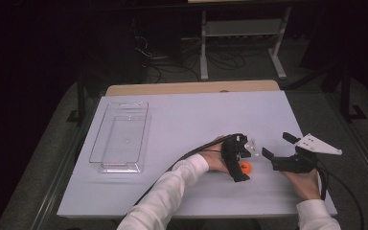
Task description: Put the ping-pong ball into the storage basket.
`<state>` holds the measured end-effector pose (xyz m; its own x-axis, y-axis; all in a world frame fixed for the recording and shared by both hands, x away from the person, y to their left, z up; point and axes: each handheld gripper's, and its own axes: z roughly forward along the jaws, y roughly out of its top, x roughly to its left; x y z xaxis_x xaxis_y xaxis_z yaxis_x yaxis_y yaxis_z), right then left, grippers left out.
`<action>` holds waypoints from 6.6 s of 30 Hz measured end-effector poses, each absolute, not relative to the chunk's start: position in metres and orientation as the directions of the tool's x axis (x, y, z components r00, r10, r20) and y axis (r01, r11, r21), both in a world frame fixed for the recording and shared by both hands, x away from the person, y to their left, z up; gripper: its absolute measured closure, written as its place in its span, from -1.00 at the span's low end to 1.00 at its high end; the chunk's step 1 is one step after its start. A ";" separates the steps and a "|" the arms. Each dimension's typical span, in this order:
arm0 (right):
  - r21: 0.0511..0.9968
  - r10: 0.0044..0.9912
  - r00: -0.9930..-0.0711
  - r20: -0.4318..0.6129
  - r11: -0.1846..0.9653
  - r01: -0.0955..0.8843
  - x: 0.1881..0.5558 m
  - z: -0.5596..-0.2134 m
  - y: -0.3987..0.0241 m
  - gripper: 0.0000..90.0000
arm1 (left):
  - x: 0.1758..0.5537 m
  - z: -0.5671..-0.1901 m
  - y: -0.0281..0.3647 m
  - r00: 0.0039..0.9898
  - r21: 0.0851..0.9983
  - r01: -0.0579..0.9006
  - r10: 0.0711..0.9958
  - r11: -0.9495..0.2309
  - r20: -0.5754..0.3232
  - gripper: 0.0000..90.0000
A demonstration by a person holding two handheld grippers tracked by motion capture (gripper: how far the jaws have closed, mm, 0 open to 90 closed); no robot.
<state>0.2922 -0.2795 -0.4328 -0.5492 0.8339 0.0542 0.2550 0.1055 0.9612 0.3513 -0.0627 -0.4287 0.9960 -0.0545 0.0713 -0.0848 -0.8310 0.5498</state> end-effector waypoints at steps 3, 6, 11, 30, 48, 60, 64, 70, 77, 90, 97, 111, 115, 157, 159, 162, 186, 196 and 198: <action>0.961 0.834 -0.550 0.053 0.107 0.256 0.292 -0.433 -0.280 -1.00 | 0.351 -0.430 -0.063 0.997 0.549 -0.075 -0.051 -0.832 0.059 -1.00; 0.961 0.834 -0.548 0.056 0.104 0.256 0.292 -0.433 -0.280 -1.00 | 0.351 -0.430 -0.063 0.996 0.550 -0.083 -0.060 -0.831 0.059 -0.93; 0.961 0.833 -0.550 0.054 0.107 0.256 0.292 -0.433 -0.280 -1.00 | 0.350 -0.431 -0.063 0.996 0.548 -0.088 -0.073 -0.832 0.048 -0.82; 0.961 0.834 -0.549 0.054 0.105 0.254 0.292 -0.433 -0.281 -1.00 | 0.349 -0.430 -0.063 0.996 0.556 -0.091 -0.085 -0.826 0.037 -0.22; 0.960 0.833 -0.550 0.056 0.106 0.258 0.293 -0.433 -0.281 -1.00 | 0.350 -0.433 -0.064 0.996 0.537 -0.087 -0.089 -0.839 0.022 0.12; 0.960 0.833 -0.550 0.055 0.106 0.258 0.292 -0.433 -0.281 -1.00 | 0.350 -0.426 -0.061 0.995 0.550 -0.096 -0.096 -0.830 0.029 0.13; 0.960 0.833 -0.550 0.054 0.109 0.258 0.292 -0.433 -0.281 -1.00 | 0.350 -0.423 -0.059 0.995 0.552 -0.094 -0.096 -0.829 0.026 0.13; 0.960 0.834 -0.549 0.057 0.105 0.261 0.292 -0.433 -0.280 -1.00 | 0.348 -0.414 -0.054 0.995 0.552 -0.097 -0.091 -0.828 0.040 0.13; 0.959 0.833 -0.550 0.058 0.107 0.262 0.292 -0.433 -0.280 -1.00 | 0.351 -0.402 -0.045 0.996 0.563 -0.089 -0.074 -0.822 0.050 0.13; 0.959 0.834 -0.549 0.054 0.111 0.262 0.292 -0.433 -0.279 -1.00 | 0.351 -0.388 -0.033 0.996 0.568 -0.082 -0.055 -0.819 0.065 0.13; 0.958 0.835 -0.548 0.052 0.113 0.263 0.292 -0.434 -0.279 -1.00 | 0.351 -0.382 -0.026 0.996 0.562 -0.083 -0.053 -0.823 0.069 0.13; 0.958 0.837 -0.545 0.055 0.109 0.264 0.293 -0.434 -0.278 -1.00 | 0.352 -0.370 -0.013 0.996 0.561 -0.078 -0.035 -0.824 0.086 0.14; 0.959 0.836 -0.546 0.058 0.106 0.264 0.292 -0.434 -0.278 -1.00 | 0.351 -0.367 -0.009 0.995 0.555 -0.080 -0.035 -0.828 0.090 0.14; 0.955 0.831 -0.555 0.042 0.130 0.267 0.294 -0.435 -0.274 -1.00 | 0.348 -0.327 0.037 0.989 0.528 -0.070 0.010 -0.846 0.148 0.14; 0.955 0.831 -0.555 0.044 0.129 0.268 0.294 -0.435 -0.274 -1.00 | 0.348 -0.325 0.040 0.989 0.529 -0.065 0.015 -0.846 0.147 0.14; 0.955 0.830 -0.556 0.043 0.130 0.267 0.294 -0.435 -0.274 -1.00 | 0.349 -0.323 0.044 0.988 0.531 -0.062 0.024 -0.845 0.153 0.14; 0.954 0.833 -0.552 0.043 0.130 0.272 0.294 -0.435 -0.273 -1.00 | 0.348 -0.302 0.079 0.976 0.549 -0.032 0.092 -0.835 0.196 0.14; 0.954 0.833 -0.552 0.046 0.127 0.271 0.293 -0.435 -0.273 -1.00 | 0.348 -0.294 0.103 0.970 0.548 -0.015 0.121 -0.836 0.210 0.14; 0.953 0.833 -0.551 0.045 0.129 0.273 0.294 -0.435 -0.273 -1.00 | 0.349 -0.293 0.108 0.969 0.547 -0.009 0.129 -0.837 0.212 0.14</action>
